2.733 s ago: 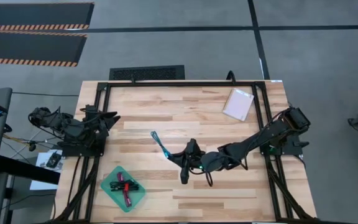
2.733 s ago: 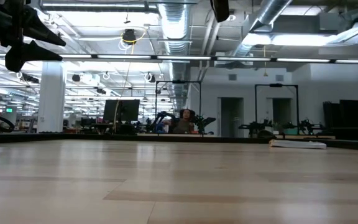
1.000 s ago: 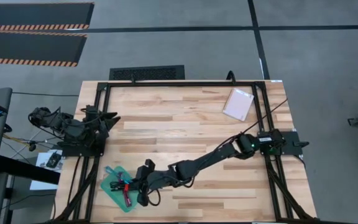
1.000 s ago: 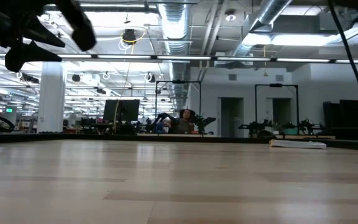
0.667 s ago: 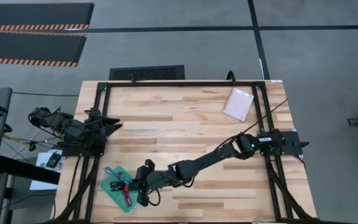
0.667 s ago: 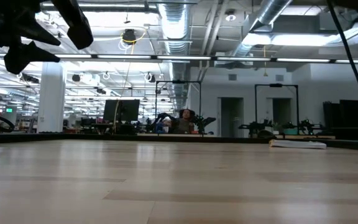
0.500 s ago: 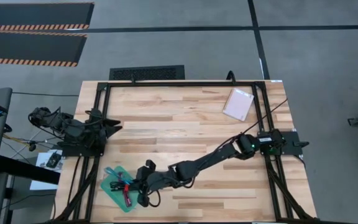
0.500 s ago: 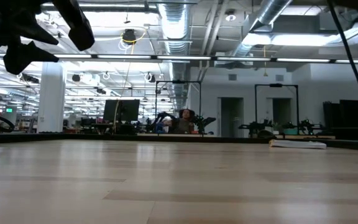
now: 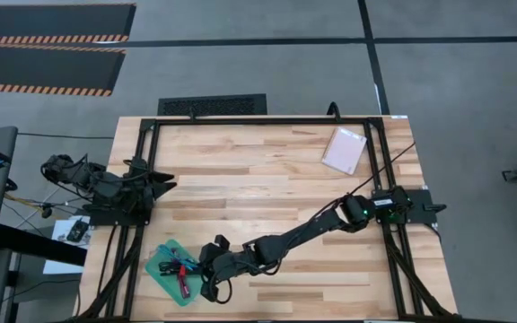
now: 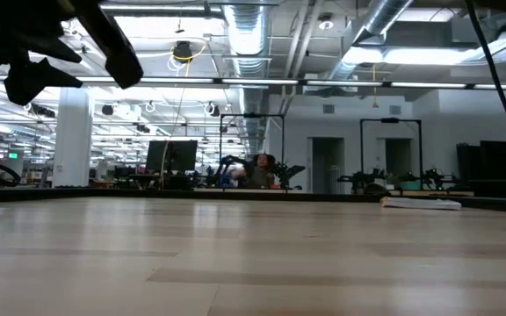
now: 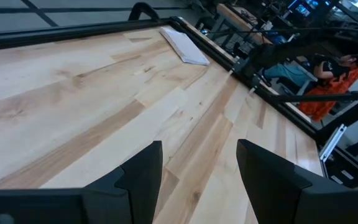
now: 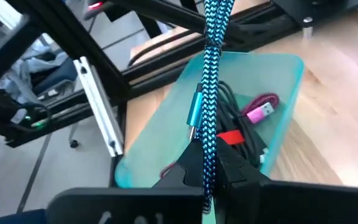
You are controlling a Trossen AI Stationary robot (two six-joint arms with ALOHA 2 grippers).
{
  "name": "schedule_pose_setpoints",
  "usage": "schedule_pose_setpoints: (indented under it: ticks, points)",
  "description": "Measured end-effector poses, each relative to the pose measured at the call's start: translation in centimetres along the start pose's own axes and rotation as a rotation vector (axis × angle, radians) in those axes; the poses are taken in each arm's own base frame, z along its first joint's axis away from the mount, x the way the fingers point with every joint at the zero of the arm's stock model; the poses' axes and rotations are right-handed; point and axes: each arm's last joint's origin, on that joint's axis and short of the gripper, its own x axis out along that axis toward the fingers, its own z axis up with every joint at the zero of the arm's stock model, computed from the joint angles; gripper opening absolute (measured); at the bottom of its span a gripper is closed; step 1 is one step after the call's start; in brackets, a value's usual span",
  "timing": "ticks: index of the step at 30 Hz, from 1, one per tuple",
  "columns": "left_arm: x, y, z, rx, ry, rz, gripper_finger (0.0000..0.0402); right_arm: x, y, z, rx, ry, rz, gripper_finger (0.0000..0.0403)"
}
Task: Pick and place USB-C Cables
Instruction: Put the blue USB cable into the green bin
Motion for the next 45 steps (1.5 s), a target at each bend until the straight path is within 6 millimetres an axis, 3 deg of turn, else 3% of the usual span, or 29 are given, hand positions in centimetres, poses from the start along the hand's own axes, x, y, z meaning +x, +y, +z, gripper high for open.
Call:
schedule_pose_setpoints:
  ticks: [15, 27, 32, 36, 39, 45]
  points:
    - [0.0, 0.0, 0.0, 0.0, 0.0, 0.0, 0.0194, 0.0, 0.0, 0.3, -0.02, -0.03, -0.018, 0.0012]
    - [0.0, 0.0, 0.0, 0.0, 0.0, 0.0, 0.0194, 0.3, -1.6, 0.8, 0.015, -0.021, -0.084, 0.0012]
    - [0.0, 0.0, 0.0, -0.002, -0.006, 0.005, 0.0194, 0.3, -1.4, 0.7, 0.022, -0.027, -0.086, 0.0012]
    - [0.0, -0.2, 0.2, -0.129, -0.014, -0.022, 0.0194, 0.1, -0.9, 0.4, 0.019, -0.025, -0.073, 0.0012]
    - [-0.1, -1.0, 0.9, -0.14, -0.068, -0.102, 0.0194, 0.1, -0.8, 0.5, 0.022, -0.032, -0.072, 0.0012]
    - [-1.2, -3.7, 3.3, 0.074, -0.194, -0.538, 0.0194, 0.2, -1.1, 0.9, 0.039, -0.039, -0.078, 0.0012]
